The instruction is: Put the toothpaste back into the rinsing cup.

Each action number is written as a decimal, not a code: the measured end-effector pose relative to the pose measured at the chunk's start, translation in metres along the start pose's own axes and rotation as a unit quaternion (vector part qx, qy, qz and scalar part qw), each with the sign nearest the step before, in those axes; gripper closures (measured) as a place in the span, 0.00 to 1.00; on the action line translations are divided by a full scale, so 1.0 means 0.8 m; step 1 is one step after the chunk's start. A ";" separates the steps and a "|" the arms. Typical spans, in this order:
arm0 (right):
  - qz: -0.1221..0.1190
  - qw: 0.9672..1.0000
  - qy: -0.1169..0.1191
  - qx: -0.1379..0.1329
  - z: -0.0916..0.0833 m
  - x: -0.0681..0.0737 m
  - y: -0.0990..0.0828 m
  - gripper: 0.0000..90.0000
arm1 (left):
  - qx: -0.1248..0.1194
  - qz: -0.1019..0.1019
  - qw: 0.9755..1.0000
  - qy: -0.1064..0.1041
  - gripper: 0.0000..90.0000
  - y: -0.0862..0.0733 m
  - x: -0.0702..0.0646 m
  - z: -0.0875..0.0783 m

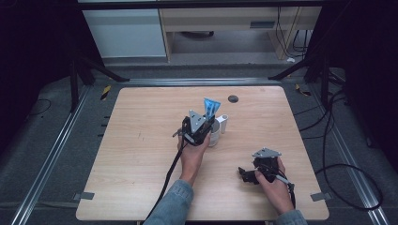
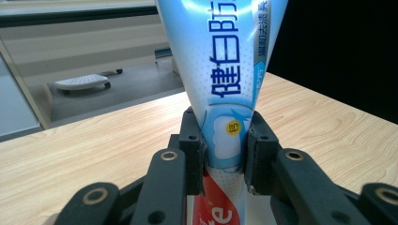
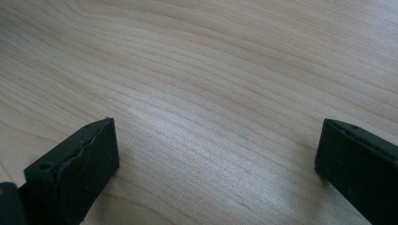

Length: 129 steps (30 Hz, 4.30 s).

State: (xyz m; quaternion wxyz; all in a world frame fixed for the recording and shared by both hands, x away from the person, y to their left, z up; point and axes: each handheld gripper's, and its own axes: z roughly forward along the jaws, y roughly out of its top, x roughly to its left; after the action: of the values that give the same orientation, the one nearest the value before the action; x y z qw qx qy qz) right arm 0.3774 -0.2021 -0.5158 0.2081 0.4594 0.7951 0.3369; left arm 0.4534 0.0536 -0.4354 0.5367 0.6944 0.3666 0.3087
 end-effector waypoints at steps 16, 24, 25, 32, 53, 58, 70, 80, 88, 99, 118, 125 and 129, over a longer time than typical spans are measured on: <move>0.001 1.000 0.000 0.000 0.000 0.000 0.000 0.00 | 0.014 0.008 1.000 0.002 0.80 0.000 0.000 0.001; 0.001 1.000 0.000 0.000 0.000 0.000 0.000 0.00 | 0.022 0.010 1.000 0.001 0.80 -0.002 0.000 0.004; 0.001 1.000 0.000 0.000 0.000 0.000 0.000 0.00 | 0.023 0.009 1.000 0.000 0.80 -0.002 0.000 0.005; 0.001 1.000 0.000 0.000 0.000 0.000 0.000 0.00 | 0.032 0.016 0.999 0.000 0.80 -0.005 -0.002 0.008; 0.002 1.000 0.000 0.001 0.000 0.000 0.000 0.00 | 0.059 0.001 0.998 -0.003 0.76 0.004 -0.006 0.017; 0.002 1.000 0.000 0.001 0.000 0.000 0.000 0.00 | 0.069 -0.002 0.998 -0.002 0.75 0.006 -0.009 0.021; 0.001 1.000 0.000 0.001 0.000 0.000 0.000 0.00 | 0.073 -0.001 0.997 -0.001 0.75 0.007 -0.008 0.022; 0.002 1.000 0.000 0.001 0.000 0.000 0.000 0.00 | 0.076 -0.006 0.997 -0.006 0.73 0.007 -0.006 0.022; 0.002 1.000 0.000 0.001 0.000 0.000 0.000 0.00 | 0.084 -0.017 0.996 -0.017 0.71 0.007 -0.002 0.022; 0.002 1.000 0.001 0.001 0.000 0.000 0.000 0.00 | 0.087 -0.026 0.996 -0.024 0.67 0.009 0.005 0.020; 0.001 1.000 0.000 0.001 0.000 0.000 0.000 0.00 | 0.089 -0.019 0.996 -0.022 0.58 0.010 0.001 0.018; 0.001 1.000 0.000 0.001 0.000 0.000 0.000 0.00 | 0.094 -0.010 0.995 -0.015 0.46 0.010 -0.001 0.012; 0.001 1.000 0.000 0.001 0.000 0.000 0.000 0.00 | 0.099 -0.003 0.995 -0.017 0.40 0.011 -0.001 0.008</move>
State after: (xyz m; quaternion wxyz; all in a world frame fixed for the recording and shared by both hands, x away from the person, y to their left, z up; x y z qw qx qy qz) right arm 0.3773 -0.2021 -0.5158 0.2069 0.4603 0.7951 0.3365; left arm 0.4600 0.0481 -0.4286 0.4722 0.7485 0.3881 0.2571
